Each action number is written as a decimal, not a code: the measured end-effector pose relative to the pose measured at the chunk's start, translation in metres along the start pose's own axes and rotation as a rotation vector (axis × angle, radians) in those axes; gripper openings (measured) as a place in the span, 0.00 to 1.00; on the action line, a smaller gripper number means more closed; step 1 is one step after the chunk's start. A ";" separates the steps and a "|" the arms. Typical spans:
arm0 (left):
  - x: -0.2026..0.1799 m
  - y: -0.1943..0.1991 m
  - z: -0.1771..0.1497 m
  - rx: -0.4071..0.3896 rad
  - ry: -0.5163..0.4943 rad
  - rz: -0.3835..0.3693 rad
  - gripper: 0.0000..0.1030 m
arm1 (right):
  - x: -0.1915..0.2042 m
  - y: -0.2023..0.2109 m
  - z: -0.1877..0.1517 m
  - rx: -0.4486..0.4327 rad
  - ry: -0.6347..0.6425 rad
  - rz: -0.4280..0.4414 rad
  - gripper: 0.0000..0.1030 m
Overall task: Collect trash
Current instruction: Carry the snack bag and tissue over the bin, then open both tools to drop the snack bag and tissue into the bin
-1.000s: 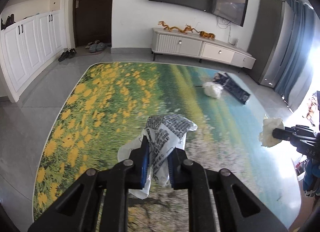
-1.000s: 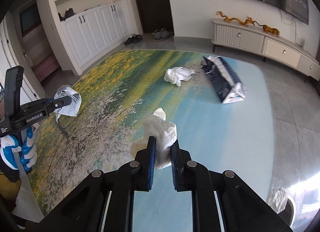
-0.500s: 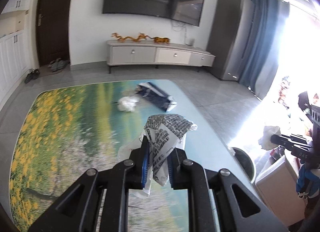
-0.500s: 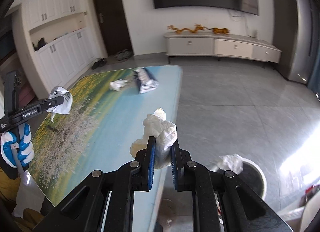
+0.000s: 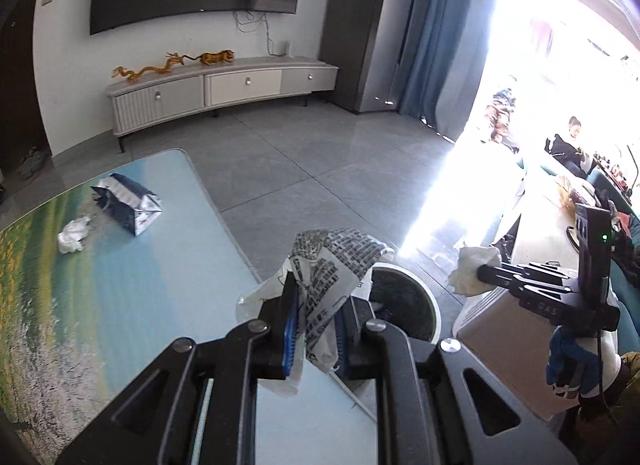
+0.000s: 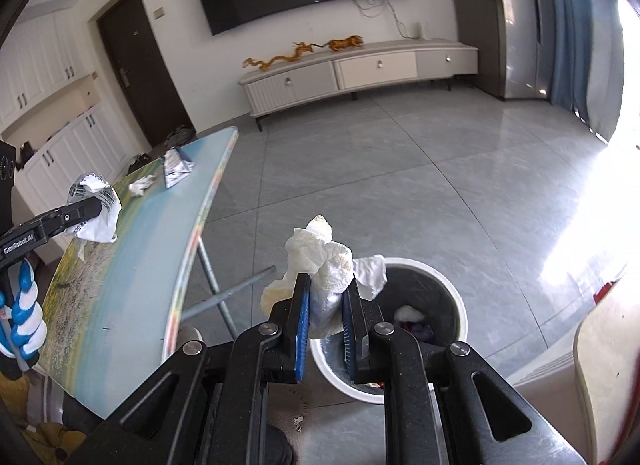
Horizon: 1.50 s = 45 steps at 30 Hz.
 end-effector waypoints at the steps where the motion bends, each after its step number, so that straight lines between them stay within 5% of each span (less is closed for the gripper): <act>1: -0.009 -0.007 0.001 0.010 -0.009 -0.009 0.14 | -0.006 -0.003 -0.001 0.004 -0.011 -0.002 0.14; 11: -0.065 -0.079 0.016 0.103 -0.046 -0.067 0.14 | -0.055 -0.040 -0.007 0.053 -0.098 -0.007 0.15; 36: -0.096 -0.208 0.003 0.332 0.032 -0.090 0.15 | -0.096 -0.113 -0.025 0.181 -0.174 -0.009 0.21; 45: -0.098 -0.227 -0.013 0.390 0.058 -0.098 0.24 | -0.106 -0.126 -0.030 0.206 -0.192 -0.026 0.29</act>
Point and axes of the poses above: each gripper's, at about its wrist camera, not at the fingertips, and y roughly against the way its jaws point, x to its left, z to its top, the point moved 3 cm from there along -y, roughly the way its jaws point, and after that the axes turned 3 degrees about -y, right-handed, at the moved point
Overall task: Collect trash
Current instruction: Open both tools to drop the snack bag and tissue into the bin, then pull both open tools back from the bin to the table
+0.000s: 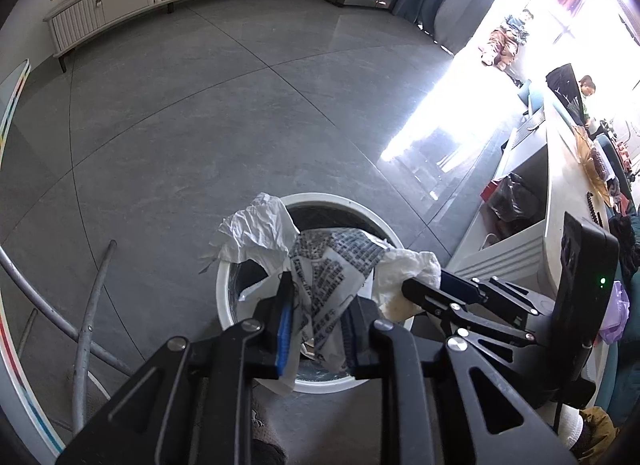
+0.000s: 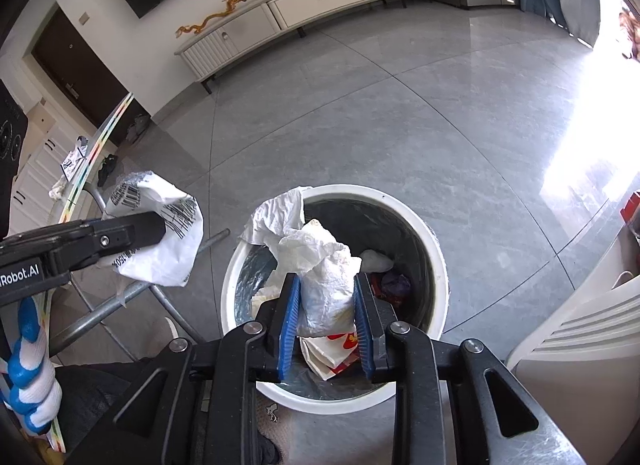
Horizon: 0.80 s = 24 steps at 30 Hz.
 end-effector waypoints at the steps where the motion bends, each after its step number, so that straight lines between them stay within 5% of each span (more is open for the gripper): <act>1: 0.000 0.000 -0.001 0.002 0.002 -0.003 0.29 | -0.001 -0.001 0.000 0.001 -0.001 -0.004 0.32; 6: -0.001 0.001 -0.002 -0.008 0.017 -0.025 0.43 | -0.005 0.000 -0.003 0.000 -0.009 -0.013 0.36; 24: 0.017 0.087 -0.020 -0.157 0.036 -0.021 0.43 | 0.013 0.037 -0.004 -0.063 0.016 -0.021 0.36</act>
Point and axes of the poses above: each gripper's, at about its wrist camera, not at the fingertips, and y roughly against the way its jaws point, x to its left, z to its top, the point moved 3 cm from there along -y, roughly the way its jaws point, and after that the axes turned 3 degrees about -y, right-handed, at the moved point
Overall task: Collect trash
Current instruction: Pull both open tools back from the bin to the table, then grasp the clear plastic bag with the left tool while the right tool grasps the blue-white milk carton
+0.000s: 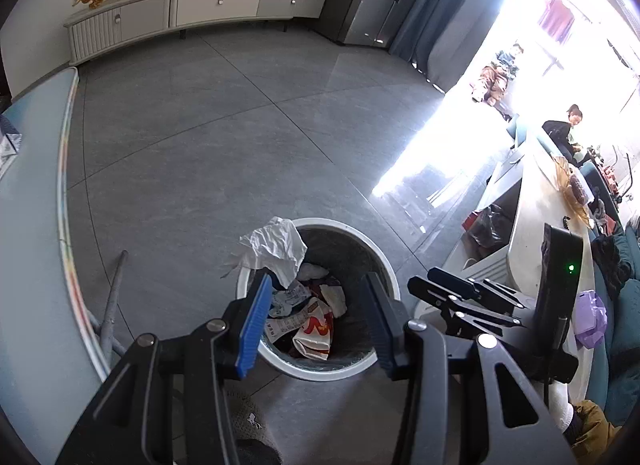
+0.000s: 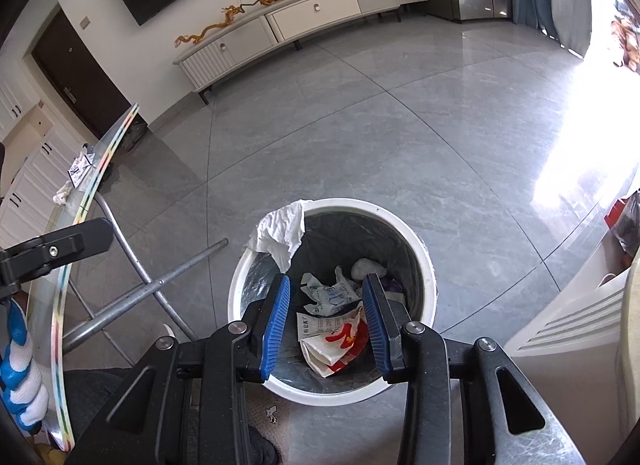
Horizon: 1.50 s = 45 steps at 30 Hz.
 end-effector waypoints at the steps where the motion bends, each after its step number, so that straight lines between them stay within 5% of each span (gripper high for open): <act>1: 0.003 0.009 -0.001 -0.018 0.000 0.008 0.43 | 0.003 0.003 0.000 -0.006 0.004 0.002 0.36; 13: 0.071 0.103 -0.035 -0.160 0.085 0.093 0.44 | 0.083 0.056 0.011 -0.098 0.135 0.025 0.38; 27: 0.205 0.196 -0.077 -0.275 0.233 0.262 0.51 | 0.213 0.084 0.028 -0.151 0.337 0.086 0.48; 35: 0.280 0.211 -0.063 -0.292 0.300 0.337 0.53 | 0.280 0.054 0.051 -0.124 0.438 0.149 0.58; 45: 0.350 0.155 -0.007 -0.229 0.271 0.357 0.54 | 0.371 -0.045 0.095 -0.039 0.553 0.239 0.70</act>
Point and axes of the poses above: each gripper's, at about its wrist camera, not at the fingertips, and y roughly against the way its jaws point, x to its left, z to its top, the point moved 3 cm from there along -y, roughly the way its jaws point, and after that the axes turned 3 degrees about -y, right-handed, at the moved point
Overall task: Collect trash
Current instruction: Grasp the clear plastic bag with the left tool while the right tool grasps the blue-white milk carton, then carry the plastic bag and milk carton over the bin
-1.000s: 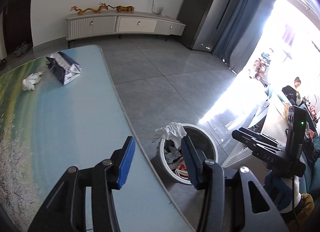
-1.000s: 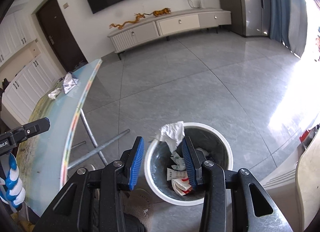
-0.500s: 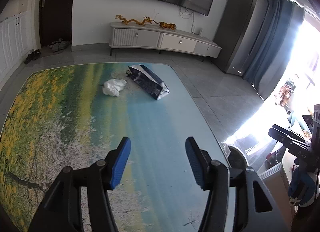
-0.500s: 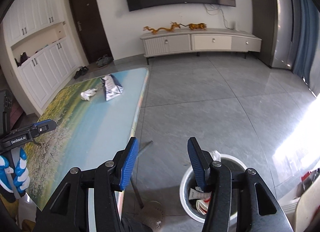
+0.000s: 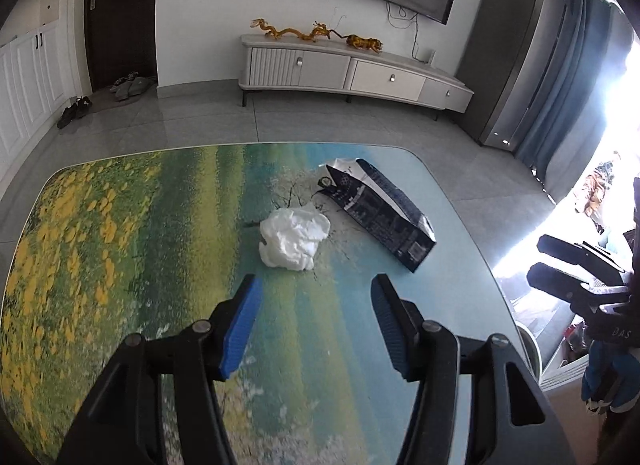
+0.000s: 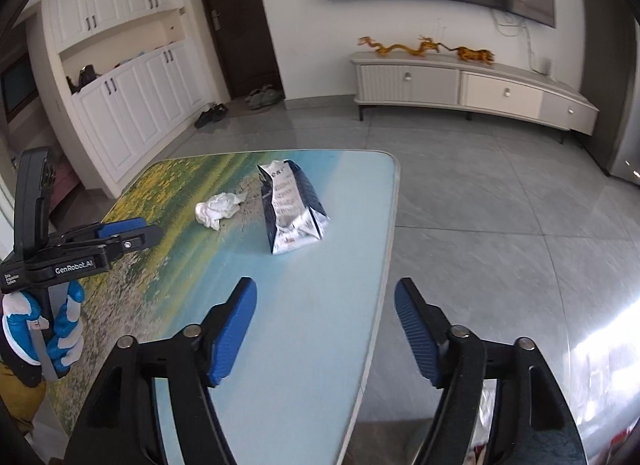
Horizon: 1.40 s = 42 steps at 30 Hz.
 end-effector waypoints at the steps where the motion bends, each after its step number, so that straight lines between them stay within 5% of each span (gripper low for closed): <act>1: 0.003 -0.011 0.004 0.008 -0.001 0.004 0.54 | 0.002 -0.014 0.007 0.010 0.006 0.011 0.70; 15: 0.020 -0.077 0.017 0.040 -0.076 0.016 0.52 | 0.023 -0.136 0.061 0.108 0.112 0.069 0.75; 18: 0.021 -0.078 0.018 0.033 -0.077 0.015 0.37 | 0.024 -0.146 0.061 0.122 0.124 0.060 0.75; 22: 0.024 -0.077 0.018 0.025 -0.064 0.002 0.23 | 0.025 -0.146 0.059 0.119 0.140 0.065 0.62; 26: 0.027 -0.069 0.011 0.018 -0.046 -0.009 0.20 | 0.029 -0.140 0.055 0.108 0.133 0.066 0.54; 42: 0.029 0.019 -0.045 -0.034 0.026 -0.019 0.19 | 0.051 -0.073 -0.010 0.085 0.006 0.123 0.51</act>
Point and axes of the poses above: each gripper's, at about its wrist camera, not at the fingertips, and y roughly against the way its jaws point, x to its left, z to its top, the point moved 3 cm from there along -y, roughly the way its jaws point, and after that the axes turned 3 degrees about -y, right-handed, at the moved point
